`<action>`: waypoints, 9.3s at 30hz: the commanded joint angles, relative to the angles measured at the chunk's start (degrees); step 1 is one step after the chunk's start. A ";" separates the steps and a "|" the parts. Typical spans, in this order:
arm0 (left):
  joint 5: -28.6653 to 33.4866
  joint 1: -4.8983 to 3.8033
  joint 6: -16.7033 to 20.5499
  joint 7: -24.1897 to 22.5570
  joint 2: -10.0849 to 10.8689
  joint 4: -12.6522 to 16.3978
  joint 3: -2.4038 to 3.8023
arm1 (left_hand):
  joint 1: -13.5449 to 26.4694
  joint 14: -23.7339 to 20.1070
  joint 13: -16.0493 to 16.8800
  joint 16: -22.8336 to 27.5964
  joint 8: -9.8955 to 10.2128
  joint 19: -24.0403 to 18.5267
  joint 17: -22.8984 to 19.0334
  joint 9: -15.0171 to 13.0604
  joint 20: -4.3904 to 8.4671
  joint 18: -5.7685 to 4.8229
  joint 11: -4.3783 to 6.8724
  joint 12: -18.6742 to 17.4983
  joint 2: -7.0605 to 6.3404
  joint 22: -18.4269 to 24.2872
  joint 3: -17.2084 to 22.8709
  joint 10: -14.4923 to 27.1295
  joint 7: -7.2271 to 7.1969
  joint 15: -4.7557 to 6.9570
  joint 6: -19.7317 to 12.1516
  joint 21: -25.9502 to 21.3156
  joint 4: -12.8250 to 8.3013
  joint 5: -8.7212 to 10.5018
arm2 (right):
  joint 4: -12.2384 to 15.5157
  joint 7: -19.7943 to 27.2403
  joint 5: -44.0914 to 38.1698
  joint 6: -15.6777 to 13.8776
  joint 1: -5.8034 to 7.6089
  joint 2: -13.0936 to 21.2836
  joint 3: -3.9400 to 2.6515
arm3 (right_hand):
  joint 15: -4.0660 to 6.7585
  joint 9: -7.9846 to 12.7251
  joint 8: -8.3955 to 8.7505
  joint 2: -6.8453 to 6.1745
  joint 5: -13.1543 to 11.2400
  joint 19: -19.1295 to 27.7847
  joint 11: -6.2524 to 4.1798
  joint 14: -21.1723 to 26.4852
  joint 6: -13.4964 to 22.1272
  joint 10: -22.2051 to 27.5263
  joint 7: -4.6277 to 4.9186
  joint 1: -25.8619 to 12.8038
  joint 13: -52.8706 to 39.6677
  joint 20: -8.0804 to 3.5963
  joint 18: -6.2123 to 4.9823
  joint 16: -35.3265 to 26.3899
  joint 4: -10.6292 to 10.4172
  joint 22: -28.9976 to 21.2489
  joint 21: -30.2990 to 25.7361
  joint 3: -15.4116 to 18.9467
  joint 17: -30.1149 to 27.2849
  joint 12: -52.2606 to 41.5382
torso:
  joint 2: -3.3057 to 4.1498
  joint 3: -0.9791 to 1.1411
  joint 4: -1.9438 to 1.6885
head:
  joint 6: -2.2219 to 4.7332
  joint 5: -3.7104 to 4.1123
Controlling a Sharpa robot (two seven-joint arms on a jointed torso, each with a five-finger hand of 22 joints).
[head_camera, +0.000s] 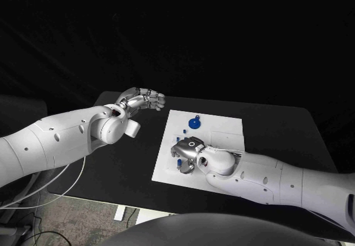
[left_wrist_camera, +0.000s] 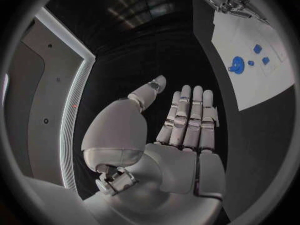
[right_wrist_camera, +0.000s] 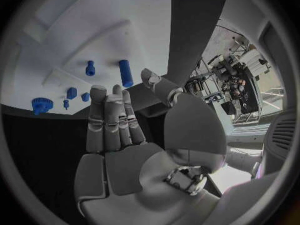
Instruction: Assemble the parts on the task board
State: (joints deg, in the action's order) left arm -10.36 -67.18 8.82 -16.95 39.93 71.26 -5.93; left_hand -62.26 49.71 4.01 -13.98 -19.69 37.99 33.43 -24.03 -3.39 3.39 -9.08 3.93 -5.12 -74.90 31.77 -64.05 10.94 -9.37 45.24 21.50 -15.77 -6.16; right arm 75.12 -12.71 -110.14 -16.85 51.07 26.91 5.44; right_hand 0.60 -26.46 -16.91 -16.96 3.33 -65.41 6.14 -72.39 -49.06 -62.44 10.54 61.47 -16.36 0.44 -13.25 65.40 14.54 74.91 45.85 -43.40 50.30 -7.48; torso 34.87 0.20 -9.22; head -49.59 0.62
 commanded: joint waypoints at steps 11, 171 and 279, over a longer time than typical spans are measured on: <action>0.13 -0.06 -0.64 -0.26 0.60 -0.03 0.03 | 0.28 0.21 0.01 0.36 -0.20 -0.04 -0.08 0.03 -0.33 0.51 -0.02 0.16 0.00 -1.12 0.01 0.38 -0.10 -0.12 -0.45 -0.23 -0.06 -0.26 | 5.92 3.44 12.53 -8.70 2.17 6.05 -1.09 | -0.24 0.11 0.06 -0.12 0.08 0.29 0.02 -0.08 -0.05 -0.30 -0.08 -0.75 0.29 -0.11 -1.75 0.15 -0.29 1.01 -0.38 0.78 0.07 0.19 | -0.12 0.05 0.32 | 0.58 0.55; -0.89 3.05 -2.29 -0.94 -1.44 -4.50 -0.16 | 1.32 0.14 0.00 0.48 -0.23 0.04 -0.24 0.11 -0.31 0.40 -0.08 0.13 0.43 -1.17 -0.38 0.52 -0.02 -0.12 -0.69 -0.53 0.31 -0.07 | -2.50 -17.43 48.69 14.43 3.07 9.20 0.24 | 6.83 -8.17 -1.68 8.23 -0.52 -2.70 -7.50 -2.56 -8.72 -4.66 -5.52 -19.46 -52.71 -3.98 -1.75 5.91 -7.33 1.00 7.90 2.99 9.57 -59.11 | -3.41 1.32 3.78 | -0.41 2.47; -0.87 3.04 -3.01 0.01 -0.41 -4.16 -0.16 | 1.69 0.17 0.01 0.50 -0.27 0.14 -0.30 0.14 -0.31 0.42 -0.09 0.16 0.40 -1.20 -0.48 0.56 0.00 -0.13 -0.77 -0.64 0.46 0.03 | 0.98 -17.02 45.28 14.22 1.88 11.13 -0.21 | 7.16 -9.28 0.21 13.02 -0.51 -2.94 -7.88 -2.86 -10.72 -6.22 -5.92 -21.03 -54.17 -4.13 -1.75 5.09 -4.38 1.00 7.46 4.14 10.76 -58.42 | -3.41 1.45 3.90 | -0.41 1.96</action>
State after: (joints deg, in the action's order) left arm -11.54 -64.11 6.76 -16.78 39.60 66.96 -6.13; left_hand -61.12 49.71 4.01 -13.74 -19.69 37.99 33.20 -23.96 -3.39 2.64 -9.28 3.93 -4.90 -74.91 31.47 -63.84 11.04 -9.37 44.93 21.06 -15.47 -6.16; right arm 76.27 -29.24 -64.25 -2.81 52.92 38.05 5.28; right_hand 7.35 -35.71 -17.07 -4.06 2.87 -68.49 -1.65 -75.07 -58.29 -68.20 3.40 40.88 -70.45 -4.08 -12.92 70.73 10.12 74.91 53.38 -39.00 60.98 -65.80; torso 31.46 1.62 -5.34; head -50.00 2.61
